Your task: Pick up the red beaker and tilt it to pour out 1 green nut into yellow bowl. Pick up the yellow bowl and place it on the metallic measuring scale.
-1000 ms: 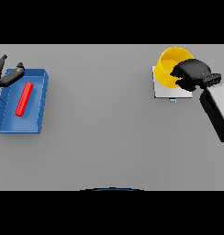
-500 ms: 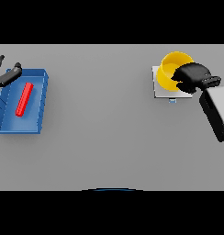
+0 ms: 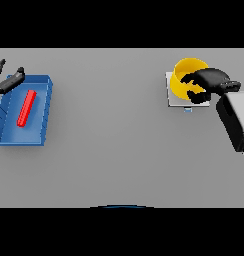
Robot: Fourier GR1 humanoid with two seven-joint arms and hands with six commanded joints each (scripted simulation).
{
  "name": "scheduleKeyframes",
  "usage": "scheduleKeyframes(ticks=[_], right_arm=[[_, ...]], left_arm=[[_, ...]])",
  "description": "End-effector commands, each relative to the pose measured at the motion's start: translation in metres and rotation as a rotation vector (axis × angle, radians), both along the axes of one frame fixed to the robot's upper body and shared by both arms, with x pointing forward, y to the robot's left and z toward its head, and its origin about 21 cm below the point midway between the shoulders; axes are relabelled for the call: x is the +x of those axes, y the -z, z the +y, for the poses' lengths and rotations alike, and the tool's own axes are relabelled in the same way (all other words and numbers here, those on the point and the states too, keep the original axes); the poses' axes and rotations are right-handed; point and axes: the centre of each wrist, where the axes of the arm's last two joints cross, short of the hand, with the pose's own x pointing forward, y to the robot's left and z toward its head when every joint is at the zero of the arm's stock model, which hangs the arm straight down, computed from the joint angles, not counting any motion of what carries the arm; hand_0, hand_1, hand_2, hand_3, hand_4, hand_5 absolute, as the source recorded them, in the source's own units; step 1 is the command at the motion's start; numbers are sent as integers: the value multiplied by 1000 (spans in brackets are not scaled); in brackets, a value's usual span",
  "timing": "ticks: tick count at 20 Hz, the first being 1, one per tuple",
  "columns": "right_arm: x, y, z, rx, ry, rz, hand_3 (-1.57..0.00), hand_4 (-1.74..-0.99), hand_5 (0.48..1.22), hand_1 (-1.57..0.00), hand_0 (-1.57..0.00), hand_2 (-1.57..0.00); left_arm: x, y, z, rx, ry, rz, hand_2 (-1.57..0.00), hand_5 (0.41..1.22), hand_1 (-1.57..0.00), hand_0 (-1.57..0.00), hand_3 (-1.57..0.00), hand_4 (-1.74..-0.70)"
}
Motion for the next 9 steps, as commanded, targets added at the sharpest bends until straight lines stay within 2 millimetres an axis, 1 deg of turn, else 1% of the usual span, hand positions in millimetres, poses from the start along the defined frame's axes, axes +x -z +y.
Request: scheduleKeyframes(ticks=[1, 2, 3, 4, 6, 7, 9], right_arm=[[-2, 3, 2, -2, -14, 9, -258, -1476, 847, -380, -387, -300], [-1, 4, 3, -8, -6, 8, -206, -1461, 833, -304, -309, -240], [0, 0, -2, -22, -13, 2, -164, -1448, 824, -243, -247, -192], [-1, 2, -1, -33, -17, 6, -131, -1435, 817, -194, -198, -153], [0, 3, -1, -55, -6, 19, -84, -1409, 804, -124, -126, -98], [-2, 4, -4, -60, -5, 28, -67, -1401, 798, -99, -101, -78], [-2, 4, 0, -58, -5, 36, -42, -1390, 779, -63, -64, -50]], left_arm=[[0, -1, 0, 11, 4, 8, 1, 754, 1, 1, 1, -831], [-1, -1, 0, 4, 4, -3, 1, 749, 1, 1, 1, -832], [1, 0, -2, 5, -1, 4, 1, 750, 1, 1, 1, -834], [1, -2, -1, 8, -2, 5, 1, 752, 1, 1, 1, -835], [-1, 1, -4, 3, 3, 3, 1, 755, 1, 1, 1, -835], [1, -1, -3, 9, -2, 5, 1, 759, 1, 1, 1, -834], [0, -2, -5, 8, 3, -6, 1, 760, 1, 1, 1, -833]])
